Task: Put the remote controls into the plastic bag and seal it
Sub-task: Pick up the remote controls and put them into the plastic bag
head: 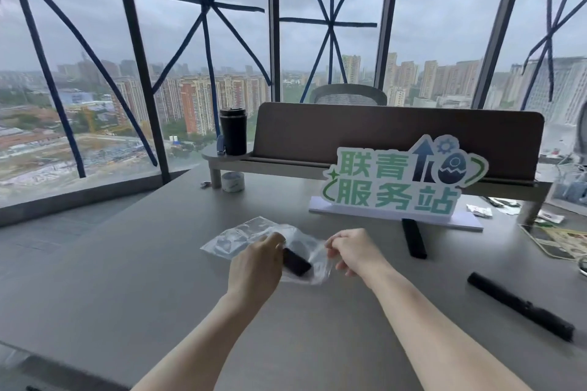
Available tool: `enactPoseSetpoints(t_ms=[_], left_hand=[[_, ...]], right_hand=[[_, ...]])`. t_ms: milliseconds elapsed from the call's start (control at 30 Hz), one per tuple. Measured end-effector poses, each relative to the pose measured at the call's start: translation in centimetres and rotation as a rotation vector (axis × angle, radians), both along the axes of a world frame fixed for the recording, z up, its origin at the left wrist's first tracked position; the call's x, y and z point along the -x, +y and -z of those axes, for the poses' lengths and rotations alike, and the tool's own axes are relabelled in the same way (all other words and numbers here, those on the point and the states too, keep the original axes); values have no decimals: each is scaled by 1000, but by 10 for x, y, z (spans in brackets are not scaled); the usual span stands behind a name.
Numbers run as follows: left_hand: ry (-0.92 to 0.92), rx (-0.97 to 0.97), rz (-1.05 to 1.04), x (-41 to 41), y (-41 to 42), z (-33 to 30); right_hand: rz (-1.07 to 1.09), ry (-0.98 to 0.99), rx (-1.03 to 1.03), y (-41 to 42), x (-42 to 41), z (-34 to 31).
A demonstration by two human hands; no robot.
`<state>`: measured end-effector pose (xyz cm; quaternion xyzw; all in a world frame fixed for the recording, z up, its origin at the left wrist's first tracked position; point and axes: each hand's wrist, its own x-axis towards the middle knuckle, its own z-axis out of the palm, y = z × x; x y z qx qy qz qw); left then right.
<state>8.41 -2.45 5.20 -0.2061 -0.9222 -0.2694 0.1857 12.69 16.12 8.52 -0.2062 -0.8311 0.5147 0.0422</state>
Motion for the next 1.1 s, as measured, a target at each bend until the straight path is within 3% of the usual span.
enactPoseSetpoints(t_ms=[233, 467, 633, 833, 967, 1100], left_hand=[[-156, 37, -79, 0, 28, 11], [-133, 388, -54, 19, 53, 14], [-129, 228, -35, 35, 69, 19], [-295, -228, 76, 55, 89, -3], [-315, -367, 128, 64, 121, -21], [-329, -459, 214, 59, 165, -47]], right_hand=[[277, -68, -210, 97, -14, 25], [435, -196, -495, 153, 7, 54], [432, -311, -571, 180, 28, 67], [300, -263, -352, 202, 43, 71], [252, -86, -6, 198, 5, 20], [119, 139, 215, 198, -55, -31]])
